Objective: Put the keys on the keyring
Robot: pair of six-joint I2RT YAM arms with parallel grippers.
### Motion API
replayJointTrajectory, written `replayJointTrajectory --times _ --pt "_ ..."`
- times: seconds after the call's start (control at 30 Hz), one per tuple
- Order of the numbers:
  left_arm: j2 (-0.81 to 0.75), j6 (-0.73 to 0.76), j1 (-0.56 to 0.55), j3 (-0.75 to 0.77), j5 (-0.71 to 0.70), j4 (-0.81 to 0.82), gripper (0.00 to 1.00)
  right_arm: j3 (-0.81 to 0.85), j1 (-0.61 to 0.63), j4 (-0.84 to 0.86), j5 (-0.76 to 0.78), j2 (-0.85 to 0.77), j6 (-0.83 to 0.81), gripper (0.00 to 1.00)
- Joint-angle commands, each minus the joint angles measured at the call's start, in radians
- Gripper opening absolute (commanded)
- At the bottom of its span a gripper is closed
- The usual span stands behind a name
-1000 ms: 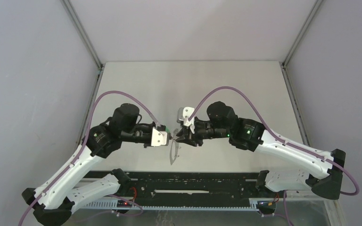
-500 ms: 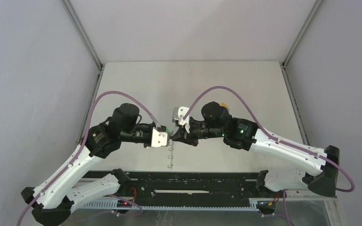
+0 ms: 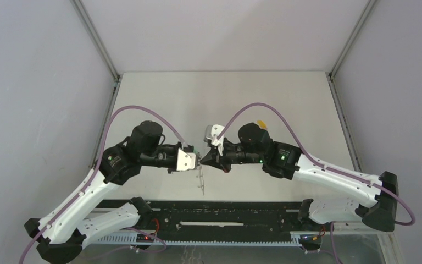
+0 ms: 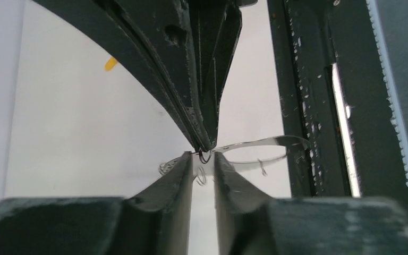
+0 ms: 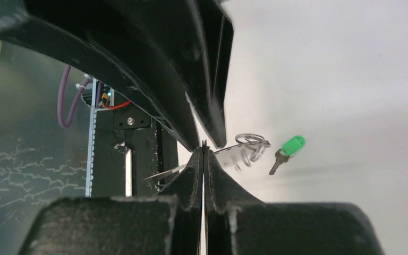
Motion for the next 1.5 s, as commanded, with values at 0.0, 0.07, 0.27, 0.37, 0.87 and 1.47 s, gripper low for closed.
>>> replayJointTrajectory --times 0.0,0.07,0.27,0.37,0.87,1.47 --pt "-0.021 -0.107 -0.007 0.080 0.063 0.061 0.38 -0.132 -0.020 0.292 -0.031 -0.112 0.096 0.00" --pt "-0.030 -0.152 0.008 0.076 0.091 0.059 0.48 -0.233 -0.023 0.450 -0.040 -0.180 0.132 0.00" --pt "-0.041 -0.311 0.109 0.039 0.226 0.094 0.48 -0.424 -0.083 0.753 -0.118 -0.293 0.288 0.00" --pt "-0.042 -0.372 0.111 0.016 0.260 0.145 0.46 -0.460 -0.098 0.846 -0.137 -0.305 0.345 0.00" --pt "-0.041 -0.569 0.112 -0.027 0.366 0.329 0.42 -0.514 -0.096 1.087 -0.142 -0.274 0.460 0.00" --pt "-0.042 -0.653 0.110 -0.053 0.412 0.448 0.38 -0.514 -0.042 1.110 -0.101 -0.242 0.409 0.00"
